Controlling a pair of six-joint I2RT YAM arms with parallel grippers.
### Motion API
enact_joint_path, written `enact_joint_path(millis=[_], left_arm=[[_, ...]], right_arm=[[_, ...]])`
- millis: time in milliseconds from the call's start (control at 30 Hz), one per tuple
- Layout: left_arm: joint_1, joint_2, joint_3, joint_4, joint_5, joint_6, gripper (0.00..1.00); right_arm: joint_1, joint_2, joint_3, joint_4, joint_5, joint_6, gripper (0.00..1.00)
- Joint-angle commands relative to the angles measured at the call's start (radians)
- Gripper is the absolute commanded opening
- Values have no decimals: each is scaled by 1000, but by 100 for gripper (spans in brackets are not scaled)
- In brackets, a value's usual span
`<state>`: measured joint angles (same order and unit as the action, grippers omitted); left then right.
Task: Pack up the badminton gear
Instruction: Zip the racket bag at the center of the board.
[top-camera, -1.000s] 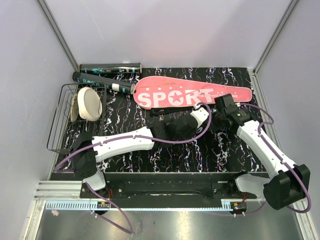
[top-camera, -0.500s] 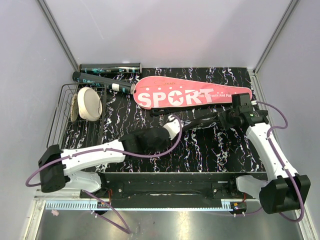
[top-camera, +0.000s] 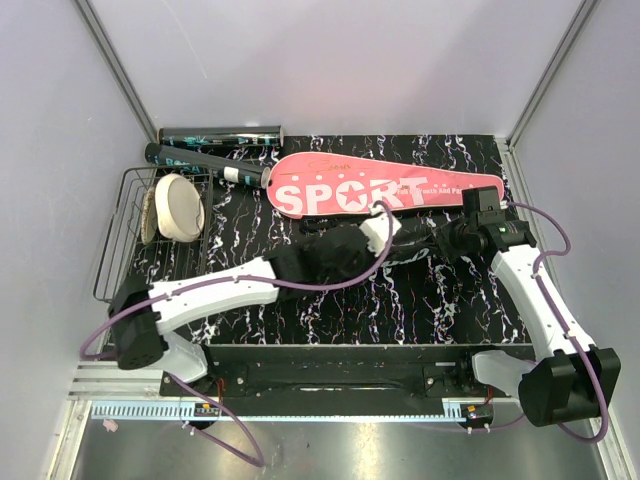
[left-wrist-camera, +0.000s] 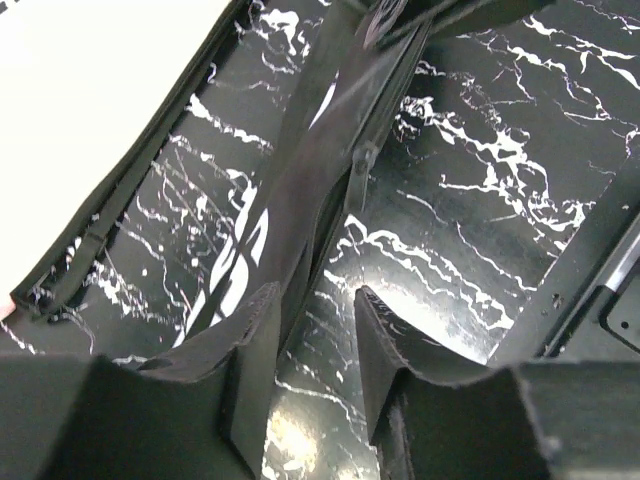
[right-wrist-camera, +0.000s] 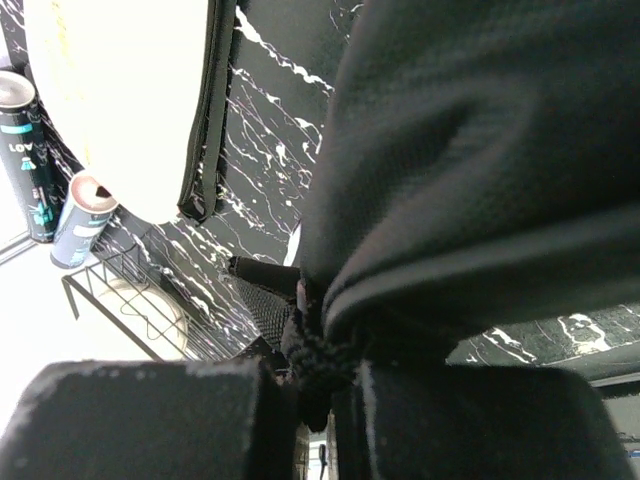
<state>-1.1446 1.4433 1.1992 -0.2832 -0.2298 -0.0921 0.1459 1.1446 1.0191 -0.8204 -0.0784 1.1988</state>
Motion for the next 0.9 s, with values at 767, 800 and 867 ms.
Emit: enact_joint_path(millis=[767, 800, 867], left_arm=[[50, 84, 120, 35, 120, -3, 67], [68, 42, 17, 68, 154, -14, 79], [91, -42, -65, 140, 193, -2, 90]], right_arm=[[3, -10, 39, 107, -124, -42, 0], [3, -2, 42, 104, -135, -60, 0], [3, 18, 44, 81, -153, -99, 0]])
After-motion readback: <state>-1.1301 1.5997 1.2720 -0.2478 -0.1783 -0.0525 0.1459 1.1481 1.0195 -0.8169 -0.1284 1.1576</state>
